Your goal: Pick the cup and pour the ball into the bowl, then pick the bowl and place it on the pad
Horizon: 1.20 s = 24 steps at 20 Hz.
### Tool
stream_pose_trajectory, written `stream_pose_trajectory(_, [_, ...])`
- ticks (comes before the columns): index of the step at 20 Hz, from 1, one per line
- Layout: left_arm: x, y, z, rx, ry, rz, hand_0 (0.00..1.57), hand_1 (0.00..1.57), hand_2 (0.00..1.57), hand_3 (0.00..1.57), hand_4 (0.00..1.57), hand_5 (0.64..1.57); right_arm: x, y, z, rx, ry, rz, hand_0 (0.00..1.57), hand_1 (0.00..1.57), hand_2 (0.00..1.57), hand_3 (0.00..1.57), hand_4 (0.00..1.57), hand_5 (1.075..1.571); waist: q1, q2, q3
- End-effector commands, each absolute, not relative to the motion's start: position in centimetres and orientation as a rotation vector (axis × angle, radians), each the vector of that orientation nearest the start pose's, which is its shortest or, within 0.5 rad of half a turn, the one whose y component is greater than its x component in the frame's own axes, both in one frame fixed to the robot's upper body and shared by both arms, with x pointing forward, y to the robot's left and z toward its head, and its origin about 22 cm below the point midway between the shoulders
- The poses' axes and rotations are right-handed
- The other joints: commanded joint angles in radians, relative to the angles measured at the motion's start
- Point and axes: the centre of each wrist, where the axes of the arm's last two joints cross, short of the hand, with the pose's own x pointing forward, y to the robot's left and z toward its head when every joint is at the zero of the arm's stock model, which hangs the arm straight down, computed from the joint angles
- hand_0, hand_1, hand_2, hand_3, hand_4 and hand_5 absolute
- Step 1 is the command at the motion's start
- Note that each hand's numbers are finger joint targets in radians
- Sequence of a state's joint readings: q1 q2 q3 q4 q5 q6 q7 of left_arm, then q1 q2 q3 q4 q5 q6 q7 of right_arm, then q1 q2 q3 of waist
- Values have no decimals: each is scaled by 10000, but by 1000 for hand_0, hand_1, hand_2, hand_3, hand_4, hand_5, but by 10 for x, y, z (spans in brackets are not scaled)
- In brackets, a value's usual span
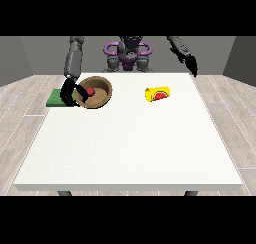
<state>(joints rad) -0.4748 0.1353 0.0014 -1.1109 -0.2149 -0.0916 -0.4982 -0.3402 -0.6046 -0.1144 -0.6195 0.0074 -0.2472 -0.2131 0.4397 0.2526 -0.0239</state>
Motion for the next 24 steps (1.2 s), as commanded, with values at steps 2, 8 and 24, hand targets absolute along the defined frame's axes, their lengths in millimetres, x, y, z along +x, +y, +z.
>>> stream_pose_trajectory(2, [340, 239, -13, 122, -19081, -4519, 0, 0, 0, 0, 0, 726, 274, -493, 35, -9391, -9623, 3080, 1571, 1571, 1571, 1571, 1308, 1554, -690, -1079, 139])
stream_pose_trajectory(8, [327, 246, -43, 835, -18178, -3468, 0, 0, 0, 0, 0, 732, 304, -496, 133, -10521, -9174, 5838, 1571, 1571, 1571, 1571, 1571, 1554, -1729, -1861, 195])
stream_pose_trajectory(24, [306, 408, 0, 2607, -21202, -1413, 0, 0, 0, 0, 772, 1193, 306, -509, 122, -11064, -11612, 4105, 1571, 1571, 1571, 1571, 1424, 1564, -2600, 891, 254])
